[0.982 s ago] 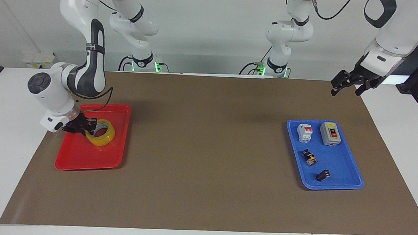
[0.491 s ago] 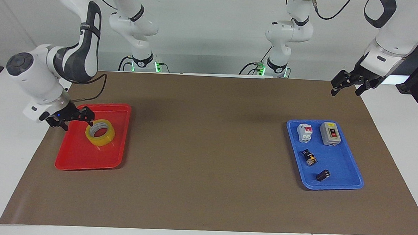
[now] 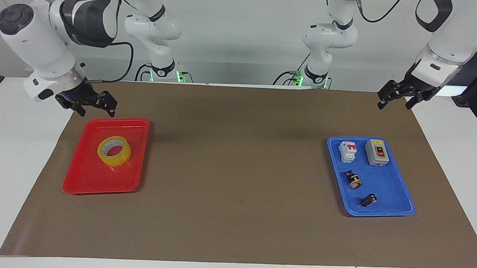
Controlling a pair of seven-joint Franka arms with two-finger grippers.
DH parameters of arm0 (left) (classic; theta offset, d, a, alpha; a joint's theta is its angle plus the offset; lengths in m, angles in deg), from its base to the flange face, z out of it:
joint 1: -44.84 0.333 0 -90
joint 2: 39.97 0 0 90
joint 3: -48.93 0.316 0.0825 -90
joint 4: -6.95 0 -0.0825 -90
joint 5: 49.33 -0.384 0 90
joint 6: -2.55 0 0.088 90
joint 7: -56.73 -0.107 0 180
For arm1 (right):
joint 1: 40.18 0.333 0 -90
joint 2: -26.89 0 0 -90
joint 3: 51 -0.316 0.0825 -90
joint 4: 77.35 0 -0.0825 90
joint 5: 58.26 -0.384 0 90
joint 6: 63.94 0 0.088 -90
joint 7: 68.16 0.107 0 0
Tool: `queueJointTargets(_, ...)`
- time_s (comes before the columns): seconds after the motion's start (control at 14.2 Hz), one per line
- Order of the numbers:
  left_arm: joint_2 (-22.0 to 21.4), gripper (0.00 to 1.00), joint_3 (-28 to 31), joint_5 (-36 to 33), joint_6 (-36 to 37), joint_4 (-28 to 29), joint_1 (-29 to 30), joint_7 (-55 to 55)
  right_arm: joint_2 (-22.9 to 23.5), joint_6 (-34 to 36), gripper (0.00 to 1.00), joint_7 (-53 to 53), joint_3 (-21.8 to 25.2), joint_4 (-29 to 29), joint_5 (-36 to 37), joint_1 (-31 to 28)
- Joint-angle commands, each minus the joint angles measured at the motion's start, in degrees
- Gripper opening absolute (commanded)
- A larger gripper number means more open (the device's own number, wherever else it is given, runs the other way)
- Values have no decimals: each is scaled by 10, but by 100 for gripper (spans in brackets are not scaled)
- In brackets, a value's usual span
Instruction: Place and move tape with both arms
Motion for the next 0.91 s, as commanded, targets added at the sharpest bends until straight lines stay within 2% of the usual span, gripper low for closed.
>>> queueJointTargets(0.0,-11,100,0,5,2,9,2,-9,-30,7,100,5,-4,3,2,-11)
queueJointTargets(0.21,-11,100,0,5,2,9,2,-9,-24,29,100,5,-1,66,5,-13)
queueJointTargets(0.49,-11,100,0,5,2,9,2,-9,-18,45,100,2,3,70,15,-41)
queueJointTargets(0.84,-11,100,0,5,2,9,2,-9,-2,48,100,2,-11,84,26,-35)
